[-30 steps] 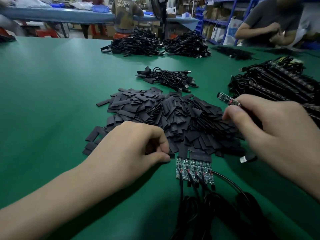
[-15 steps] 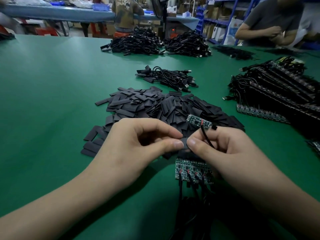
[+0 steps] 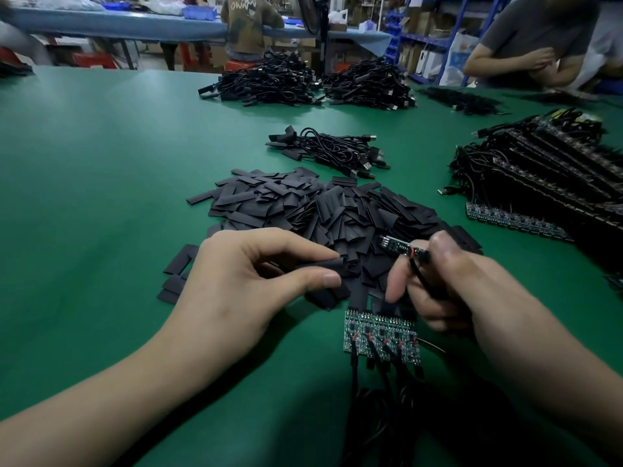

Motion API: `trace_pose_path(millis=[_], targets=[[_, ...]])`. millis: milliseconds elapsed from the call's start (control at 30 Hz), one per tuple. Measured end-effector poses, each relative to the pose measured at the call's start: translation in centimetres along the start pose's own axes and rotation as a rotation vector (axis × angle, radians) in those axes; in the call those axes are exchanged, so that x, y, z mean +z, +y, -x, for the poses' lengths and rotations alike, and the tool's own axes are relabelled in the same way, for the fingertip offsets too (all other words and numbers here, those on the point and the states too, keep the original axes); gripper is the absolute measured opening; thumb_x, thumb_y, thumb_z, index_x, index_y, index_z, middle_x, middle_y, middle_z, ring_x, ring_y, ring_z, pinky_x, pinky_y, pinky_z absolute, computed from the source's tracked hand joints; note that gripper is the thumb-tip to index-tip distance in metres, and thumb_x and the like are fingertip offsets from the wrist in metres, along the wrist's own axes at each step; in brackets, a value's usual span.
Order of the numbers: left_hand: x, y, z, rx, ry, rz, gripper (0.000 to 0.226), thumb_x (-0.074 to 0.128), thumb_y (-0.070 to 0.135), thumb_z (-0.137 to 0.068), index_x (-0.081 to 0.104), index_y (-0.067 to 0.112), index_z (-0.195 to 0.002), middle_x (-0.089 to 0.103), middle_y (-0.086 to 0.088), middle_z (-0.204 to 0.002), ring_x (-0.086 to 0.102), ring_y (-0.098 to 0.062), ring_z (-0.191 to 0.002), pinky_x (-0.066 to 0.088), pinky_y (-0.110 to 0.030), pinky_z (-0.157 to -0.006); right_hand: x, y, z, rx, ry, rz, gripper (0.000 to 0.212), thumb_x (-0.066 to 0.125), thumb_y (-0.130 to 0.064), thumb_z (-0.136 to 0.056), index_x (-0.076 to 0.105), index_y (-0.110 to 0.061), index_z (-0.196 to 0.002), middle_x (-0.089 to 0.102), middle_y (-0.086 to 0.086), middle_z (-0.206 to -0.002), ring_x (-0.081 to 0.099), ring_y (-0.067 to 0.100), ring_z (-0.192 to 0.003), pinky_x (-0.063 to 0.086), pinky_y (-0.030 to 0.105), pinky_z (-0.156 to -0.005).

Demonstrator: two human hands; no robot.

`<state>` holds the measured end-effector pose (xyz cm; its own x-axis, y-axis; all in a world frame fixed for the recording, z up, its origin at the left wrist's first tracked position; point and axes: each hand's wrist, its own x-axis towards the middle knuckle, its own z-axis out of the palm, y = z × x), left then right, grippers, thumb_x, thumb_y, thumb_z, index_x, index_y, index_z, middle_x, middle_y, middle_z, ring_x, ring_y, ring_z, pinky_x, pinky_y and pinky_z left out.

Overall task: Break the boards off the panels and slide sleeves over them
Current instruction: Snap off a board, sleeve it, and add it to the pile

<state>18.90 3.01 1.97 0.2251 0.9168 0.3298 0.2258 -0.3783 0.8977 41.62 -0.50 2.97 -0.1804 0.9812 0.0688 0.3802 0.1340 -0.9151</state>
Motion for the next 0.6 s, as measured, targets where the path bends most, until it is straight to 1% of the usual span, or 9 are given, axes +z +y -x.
trace_pose_path(millis=[33,100,133,167,233,267,433,500,600], targets=[[0.00,-0.07,-0.01,0.001,0.000,-0.002,0.022,0.081,0.042,-0.063,0.080,0.037,-0.084,0.074,0.008,-0.068,0.055,0.001,-0.053,0.044,-0.013,-0.055,-0.03,0.02,0.04,-0.018,-0.030,0.014,0.062,0.029,-0.069,-0.092,0.071,-0.024,-0.091,0.039,-0.010,-0.061,0.038,0.006,-0.056,0.037,0.016,-0.056],[-0.01,-0.26,-0.03,0.017,-0.003,-0.009,0.022,0.081,0.044,-0.063,0.080,0.038,-0.084,0.074,0.008,-0.069,0.055,0.000,-0.054,0.044,-0.015,-0.055,-0.11,0.00,0.21,-0.068,-0.070,0.101,0.050,0.036,-0.059,-0.096,0.070,-0.022,-0.096,0.043,-0.011,-0.063,0.041,0.003,-0.058,0.036,0.025,-0.062],[-0.01,-0.32,-0.02,0.028,-0.007,-0.018,0.021,0.081,0.044,-0.063,0.079,0.037,-0.083,0.074,0.008,-0.068,0.055,-0.001,-0.054,0.044,-0.015,-0.055,-0.12,-0.02,0.30,-0.092,-0.084,0.152,0.046,0.038,-0.057,-0.096,0.068,-0.022,-0.097,0.044,-0.011,-0.063,0.041,0.001,-0.058,0.035,0.028,-0.062],[-0.01,-0.40,-0.02,0.041,-0.011,-0.031,0.021,0.083,0.043,-0.063,0.079,0.037,-0.083,0.074,0.007,-0.069,0.055,-0.003,-0.054,0.045,-0.016,-0.054,-0.10,-0.01,0.44,-0.108,-0.098,0.194,0.044,0.039,-0.056,-0.096,0.067,-0.022,-0.097,0.044,-0.011,-0.062,0.042,0.001,-0.057,0.034,0.028,-0.061],[0.05,-0.54,-0.01,0.077,-0.014,-0.064,0.020,0.087,0.041,-0.064,0.080,0.036,-0.082,0.074,0.007,-0.073,0.061,-0.010,-0.057,0.048,-0.020,-0.055,0.02,-0.05,0.65,-0.114,-0.113,0.236,0.044,0.041,-0.059,-0.094,0.063,-0.021,-0.092,0.042,-0.010,-0.060,0.040,0.000,-0.055,0.034,0.020,-0.055],[0.08,-0.59,0.00,0.093,-0.014,-0.078,0.019,0.087,0.041,-0.065,0.080,0.035,-0.082,0.074,0.008,-0.075,0.064,-0.012,-0.060,0.050,-0.021,-0.057,0.11,-0.10,0.70,-0.106,-0.120,0.244,0.044,0.042,-0.060,-0.094,0.061,-0.020,-0.089,0.041,-0.010,-0.060,0.039,0.000,-0.054,0.034,0.019,-0.053],[0.20,-0.44,0.07,0.170,-0.029,-0.133,0.020,0.084,0.035,-0.068,0.080,0.032,-0.087,0.074,0.010,-0.083,0.068,-0.009,-0.071,0.051,-0.017,-0.066,0.07,0.01,0.63,-0.046,-0.162,0.250,0.045,0.048,-0.060,-0.092,0.054,-0.018,-0.078,0.039,-0.009,-0.060,0.036,0.005,-0.055,0.031,0.026,-0.053],[0.21,-0.39,0.06,0.197,-0.033,-0.144,0.021,0.084,0.032,-0.069,0.080,0.031,-0.089,0.074,0.011,-0.085,0.067,-0.008,-0.074,0.050,-0.016,-0.067,0.04,0.09,0.61,-0.042,-0.169,0.247,0.047,0.048,-0.063,-0.089,0.052,-0.018,-0.076,0.038,-0.009,-0.061,0.036,0.006,-0.055,0.030,0.027,-0.053],[0.18,-0.38,0.04,0.224,-0.034,-0.163,0.021,0.083,0.031,-0.070,0.080,0.030,-0.091,0.073,0.010,-0.086,0.067,-0.009,-0.075,0.050,-0.018,-0.067,-0.05,0.19,0.50,-0.030,-0.183,0.212,0.045,0.049,-0.064,-0.088,0.052,-0.022,-0.072,0.037,-0.011,-0.061,0.035,0.008,-0.055,0.030,0.031,-0.054]])
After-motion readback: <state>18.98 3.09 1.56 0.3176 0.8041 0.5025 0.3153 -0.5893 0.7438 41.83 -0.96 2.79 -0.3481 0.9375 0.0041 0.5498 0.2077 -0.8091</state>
